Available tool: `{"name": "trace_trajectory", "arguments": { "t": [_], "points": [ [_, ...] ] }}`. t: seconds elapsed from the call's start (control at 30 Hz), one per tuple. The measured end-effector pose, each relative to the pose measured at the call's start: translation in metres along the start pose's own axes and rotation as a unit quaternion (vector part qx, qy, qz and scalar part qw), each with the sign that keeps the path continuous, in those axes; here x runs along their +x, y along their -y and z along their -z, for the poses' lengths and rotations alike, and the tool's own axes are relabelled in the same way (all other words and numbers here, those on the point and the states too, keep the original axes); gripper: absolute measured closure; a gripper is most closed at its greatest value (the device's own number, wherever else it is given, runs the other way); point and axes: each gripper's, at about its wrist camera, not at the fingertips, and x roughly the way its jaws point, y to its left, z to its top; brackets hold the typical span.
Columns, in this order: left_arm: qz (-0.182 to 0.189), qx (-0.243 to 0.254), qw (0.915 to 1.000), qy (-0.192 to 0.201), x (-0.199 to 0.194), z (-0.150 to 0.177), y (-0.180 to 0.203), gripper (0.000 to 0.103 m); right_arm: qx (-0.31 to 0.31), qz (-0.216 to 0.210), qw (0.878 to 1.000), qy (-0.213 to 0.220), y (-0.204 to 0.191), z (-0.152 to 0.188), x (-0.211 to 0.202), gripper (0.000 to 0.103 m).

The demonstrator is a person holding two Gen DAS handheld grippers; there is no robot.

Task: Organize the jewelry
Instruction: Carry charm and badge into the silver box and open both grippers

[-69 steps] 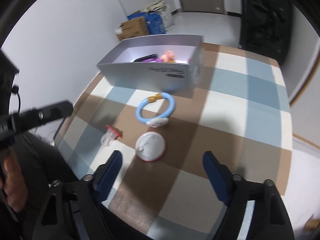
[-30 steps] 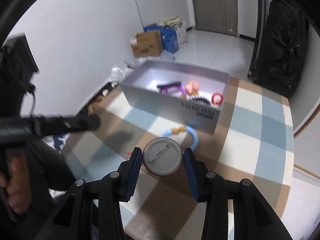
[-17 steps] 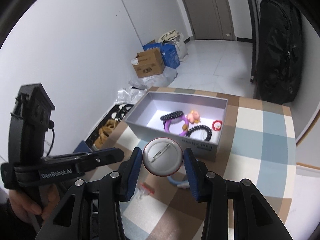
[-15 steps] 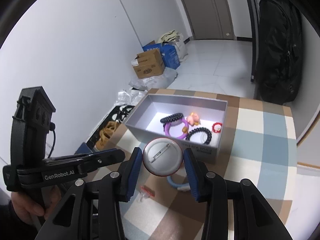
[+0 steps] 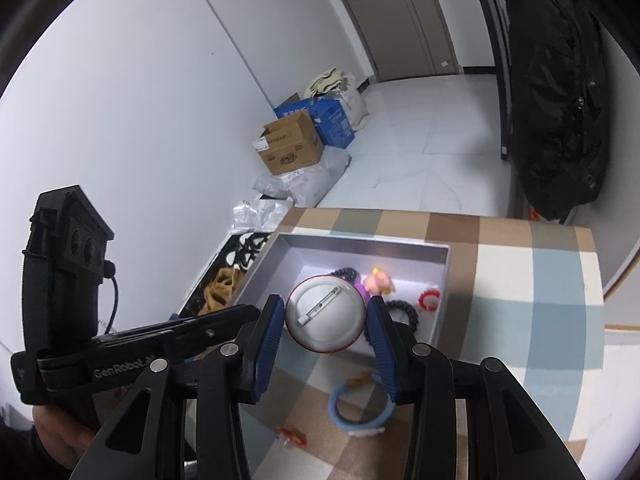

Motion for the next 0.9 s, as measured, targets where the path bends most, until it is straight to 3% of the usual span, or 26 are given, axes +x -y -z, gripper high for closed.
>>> {"name": "trace_trajectory", "arguments": {
  "t": [0.27, 0.53, 0.9],
  "points": [
    [0.009, -0.001, 0.9999, -0.006, 0.02, -0.021, 0.001, 0.095, 0.012, 0.003, 1.0, 0.003, 0.009, -0.019, 0.012, 0.061],
    [0.025, 0.012, 0.9995, -0.016, 0.038, -0.027, -0.001, 0.095, 0.049, 0.012, 0.999, -0.018, 0.035, -0.023, 0.031, 0.061],
    [0.021, 0.011, 0.9994, -0.026, 0.049, -0.034, -0.002, 0.095, 0.05, 0.008, 0.998, -0.036, 0.039, -0.023, 0.042, 0.061]
  ]
}}
